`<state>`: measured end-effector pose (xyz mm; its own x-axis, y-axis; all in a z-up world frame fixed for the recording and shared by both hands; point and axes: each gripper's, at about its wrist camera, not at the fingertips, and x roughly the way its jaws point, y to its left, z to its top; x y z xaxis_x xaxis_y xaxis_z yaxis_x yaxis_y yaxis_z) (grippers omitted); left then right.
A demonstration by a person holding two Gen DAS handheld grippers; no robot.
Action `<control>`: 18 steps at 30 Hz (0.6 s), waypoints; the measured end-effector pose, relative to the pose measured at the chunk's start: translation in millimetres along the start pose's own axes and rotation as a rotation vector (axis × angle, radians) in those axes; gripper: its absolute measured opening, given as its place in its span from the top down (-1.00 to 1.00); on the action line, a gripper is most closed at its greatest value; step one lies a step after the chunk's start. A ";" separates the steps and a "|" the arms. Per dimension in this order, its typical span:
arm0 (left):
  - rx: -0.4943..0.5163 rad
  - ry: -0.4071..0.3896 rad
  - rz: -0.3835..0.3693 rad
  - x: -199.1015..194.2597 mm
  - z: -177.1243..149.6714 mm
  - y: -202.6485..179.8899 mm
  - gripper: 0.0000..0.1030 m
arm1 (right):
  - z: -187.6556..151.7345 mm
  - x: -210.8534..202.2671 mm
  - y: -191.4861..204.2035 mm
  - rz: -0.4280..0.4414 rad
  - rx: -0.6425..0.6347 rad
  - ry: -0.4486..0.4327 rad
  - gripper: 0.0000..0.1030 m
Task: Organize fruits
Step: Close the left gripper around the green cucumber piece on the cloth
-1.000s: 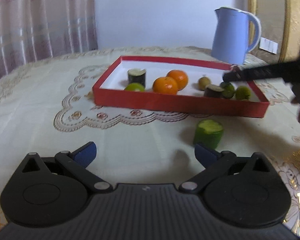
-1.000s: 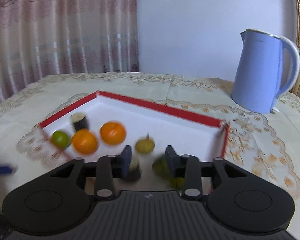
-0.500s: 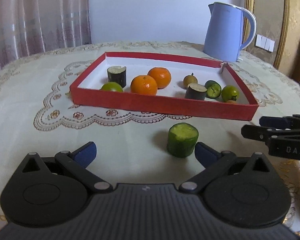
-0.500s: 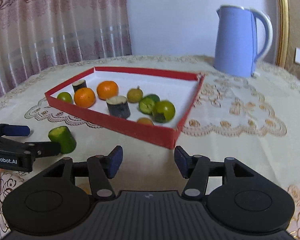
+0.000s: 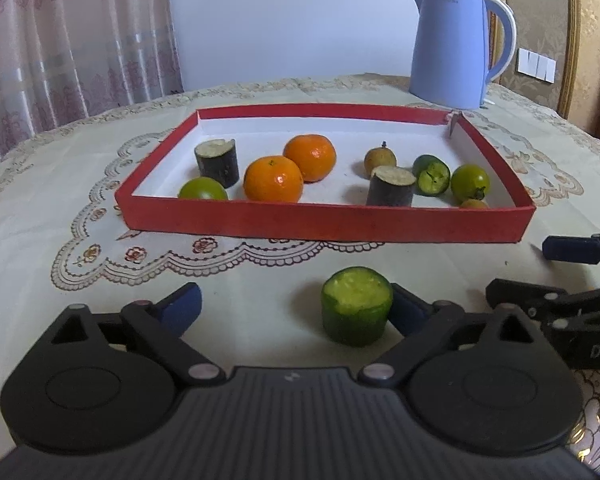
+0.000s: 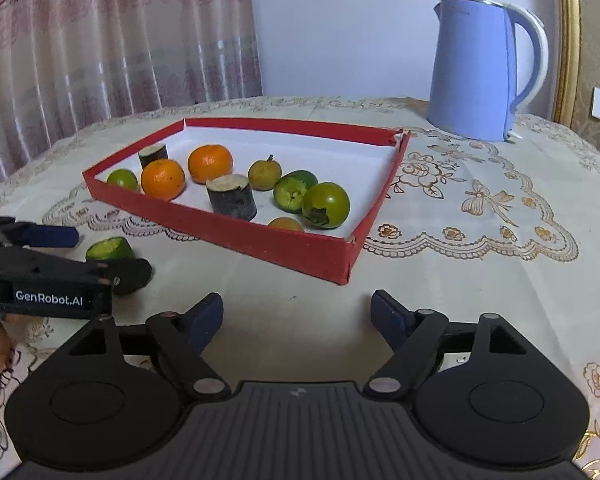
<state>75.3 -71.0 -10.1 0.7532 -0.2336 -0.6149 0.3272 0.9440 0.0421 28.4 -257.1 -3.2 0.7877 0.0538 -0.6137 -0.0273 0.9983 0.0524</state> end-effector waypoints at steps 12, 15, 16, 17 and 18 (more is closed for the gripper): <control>0.005 0.000 -0.019 -0.1 -0.5 -0.8 -0.74 | 0.5 2.1 4.4 -0.006 -0.028 0.012 -0.67; 0.012 -0.003 -0.016 -0.7 -0.7 -2.2 -0.74 | 0.4 2.0 4.1 -0.006 -0.029 0.013 -0.68; 0.012 -0.004 -0.016 -0.9 -0.7 -2.3 -0.73 | 0.5 1.9 4.1 -0.007 -0.030 0.013 -0.68; 0.012 -0.003 -0.016 -0.8 -1.0 -2.4 -0.73 | 0.4 1.8 4.5 -0.007 -0.031 0.013 -0.68; 0.012 -0.003 -0.017 -1.0 -1.0 -2.3 -0.72 | 0.4 1.7 4.4 -0.007 -0.031 0.013 -0.68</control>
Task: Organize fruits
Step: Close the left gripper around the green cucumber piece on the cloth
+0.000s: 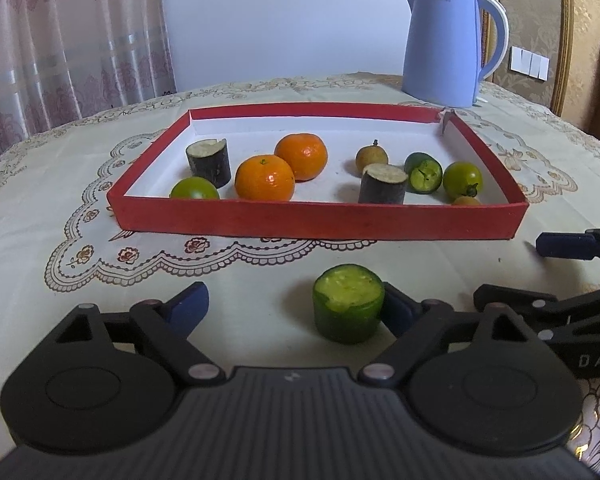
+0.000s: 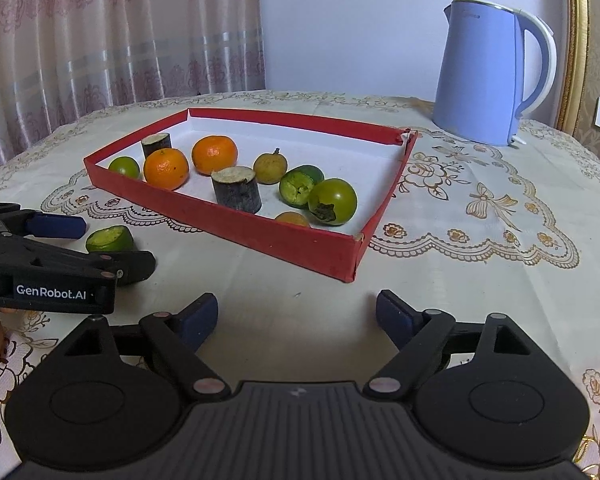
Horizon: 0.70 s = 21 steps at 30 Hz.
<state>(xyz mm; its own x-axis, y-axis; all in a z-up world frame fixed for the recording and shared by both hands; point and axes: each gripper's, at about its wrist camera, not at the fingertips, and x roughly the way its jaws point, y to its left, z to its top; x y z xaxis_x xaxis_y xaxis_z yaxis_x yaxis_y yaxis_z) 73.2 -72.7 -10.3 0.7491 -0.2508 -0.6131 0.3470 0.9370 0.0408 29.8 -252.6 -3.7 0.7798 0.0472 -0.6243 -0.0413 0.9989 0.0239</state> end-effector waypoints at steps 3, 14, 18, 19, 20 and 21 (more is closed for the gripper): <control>0.001 -0.001 -0.006 -0.9 0.2 -0.4 -0.65 | 0.0 0.0 0.2 0.000 -0.001 0.000 -0.69; 0.021 -0.011 -0.033 -4.8 -1.0 -5.0 -0.32 | -0.3 -0.1 0.5 0.000 -0.002 0.001 -0.72; 0.026 -0.014 -0.056 -6.4 -1.6 -6.3 -0.11 | -0.3 0.1 0.7 0.000 -0.002 0.001 -0.72; 0.028 -0.014 -0.063 -6.9 -1.6 -7.0 -0.05 | -0.3 0.1 0.7 0.000 -0.002 0.001 -0.72; 0.030 -0.015 -0.066 -7.5 -2.1 -7.8 -0.03 | -0.2 0.1 0.7 0.000 -0.002 0.001 -0.73; 0.033 -0.017 -0.068 -8.0 -2.5 -8.5 0.01 | -0.2 0.1 0.7 0.000 -0.002 0.001 -0.73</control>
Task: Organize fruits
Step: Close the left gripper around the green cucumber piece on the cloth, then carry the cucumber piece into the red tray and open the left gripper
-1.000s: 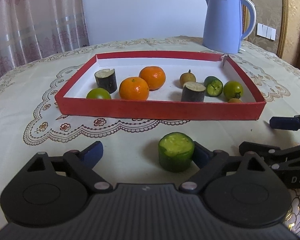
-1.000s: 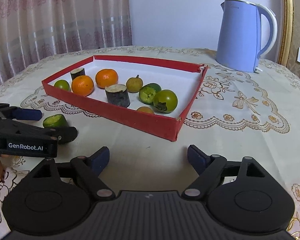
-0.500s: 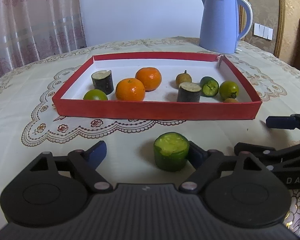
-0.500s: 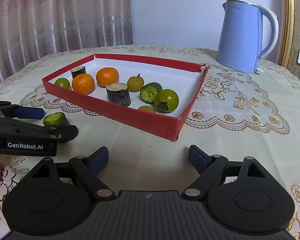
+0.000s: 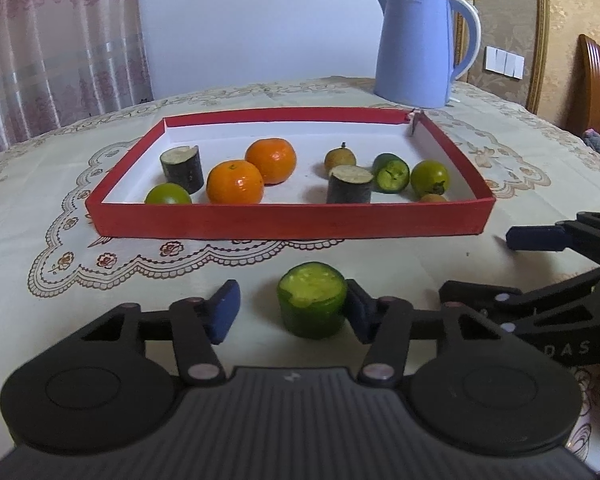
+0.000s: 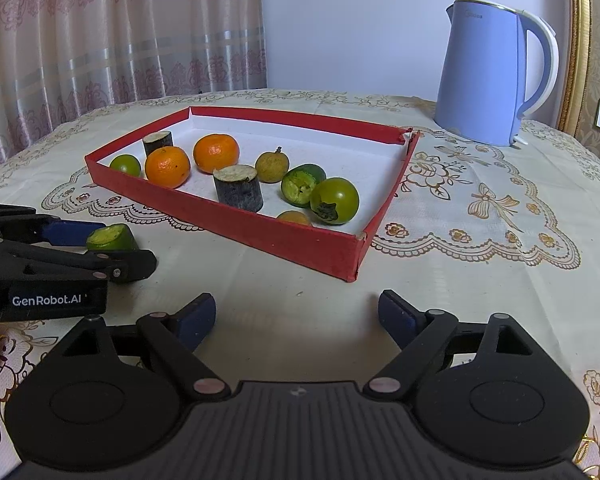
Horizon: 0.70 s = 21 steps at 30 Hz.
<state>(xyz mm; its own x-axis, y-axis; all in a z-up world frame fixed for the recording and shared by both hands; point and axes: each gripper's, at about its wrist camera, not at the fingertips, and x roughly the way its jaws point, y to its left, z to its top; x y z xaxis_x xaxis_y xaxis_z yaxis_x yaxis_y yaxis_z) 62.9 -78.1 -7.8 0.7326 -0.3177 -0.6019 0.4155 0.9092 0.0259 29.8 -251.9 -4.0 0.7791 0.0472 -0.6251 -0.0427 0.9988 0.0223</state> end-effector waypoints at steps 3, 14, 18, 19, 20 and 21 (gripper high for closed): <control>0.006 -0.004 -0.012 -1.1 -0.6 -2.3 0.18 | 0.1 -0.1 -0.1 0.000 0.000 0.000 -0.74; 0.028 -0.014 -0.012 -2.4 -2.0 -8.9 0.38 | -0.6 -0.3 0.5 0.004 0.000 0.000 -0.76; 0.028 -0.015 -0.004 -3.6 -2.2 -10.5 0.40 | -0.8 -0.1 1.0 0.006 0.001 0.000 -0.77; 0.025 -0.014 -0.004 -4.1 -2.4 -10.3 0.41 | -0.7 -0.1 0.9 0.006 0.001 0.000 -0.77; 0.019 -0.015 -0.004 -4.8 -2.7 -10.0 0.41 | -0.6 0.0 0.7 0.006 0.001 0.000 -0.77; 0.015 -0.016 -0.002 -5.8 -3.1 -9.8 0.41 | -1.0 -0.3 1.2 0.006 0.001 0.000 -0.77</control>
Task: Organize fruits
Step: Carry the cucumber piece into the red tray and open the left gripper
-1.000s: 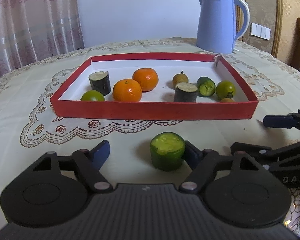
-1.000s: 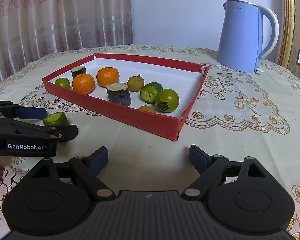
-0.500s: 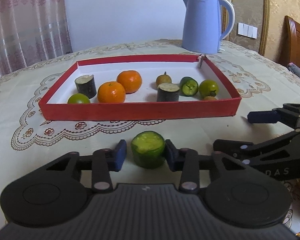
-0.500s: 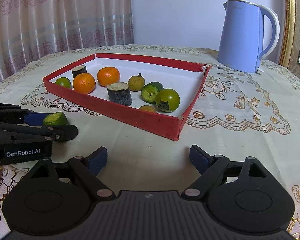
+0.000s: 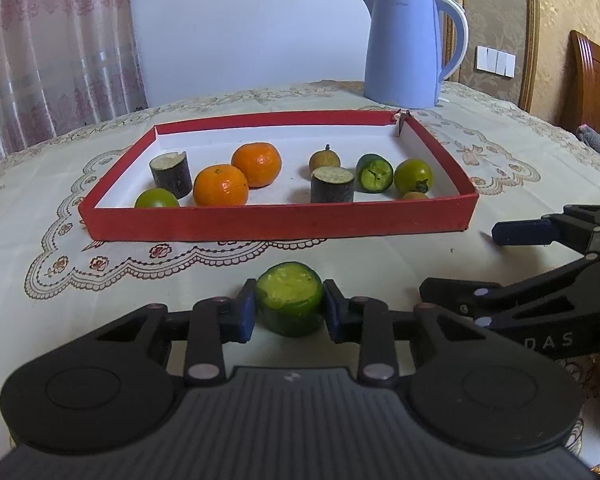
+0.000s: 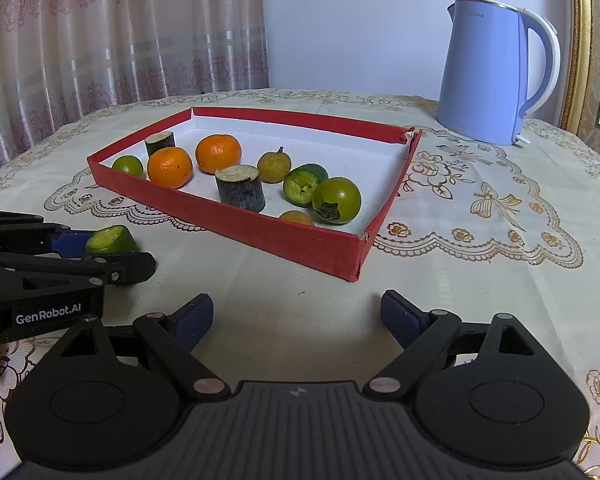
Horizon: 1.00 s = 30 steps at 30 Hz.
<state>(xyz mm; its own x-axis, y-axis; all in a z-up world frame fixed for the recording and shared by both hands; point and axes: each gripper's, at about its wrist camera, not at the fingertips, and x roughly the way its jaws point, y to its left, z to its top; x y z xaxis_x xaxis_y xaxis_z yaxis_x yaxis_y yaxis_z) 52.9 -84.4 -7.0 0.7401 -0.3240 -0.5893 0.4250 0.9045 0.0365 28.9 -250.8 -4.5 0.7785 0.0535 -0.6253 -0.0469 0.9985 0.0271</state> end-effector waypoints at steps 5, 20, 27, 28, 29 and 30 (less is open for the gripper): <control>-0.016 -0.006 0.005 -5.0 -3.6 3.1 0.42 | 0.0 0.0 -0.9 0.000 0.001 0.000 -0.77; -0.044 -0.075 0.008 -35.8 19.8 14.1 0.43 | 1.0 2.2 1.5 0.003 -0.023 0.014 -0.90; -0.046 -0.065 0.015 -16.5 44.0 13.3 0.42 | 0.9 2.4 0.5 0.018 -0.028 0.016 -0.93; -0.042 -0.062 0.017 -12.1 48.7 12.3 0.43 | 0.9 2.4 0.1 0.020 -0.026 0.016 -0.94; -0.029 -0.063 0.023 -8.2 52.9 10.0 0.42 | 1.0 2.3 -0.6 0.022 -0.024 0.015 -0.94; -0.020 -0.064 0.027 -4.7 56.3 8.0 0.42 | 1.0 2.1 -0.9 0.024 -0.022 0.015 -0.94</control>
<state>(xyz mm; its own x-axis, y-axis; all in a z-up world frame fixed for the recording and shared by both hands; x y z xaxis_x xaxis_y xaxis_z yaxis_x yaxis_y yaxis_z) 82.1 -91.3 41.5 0.7829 -0.3163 -0.5358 0.3948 0.9181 0.0348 31.2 -251.5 -5.1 0.7675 0.0768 -0.6364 -0.0792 0.9966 0.0247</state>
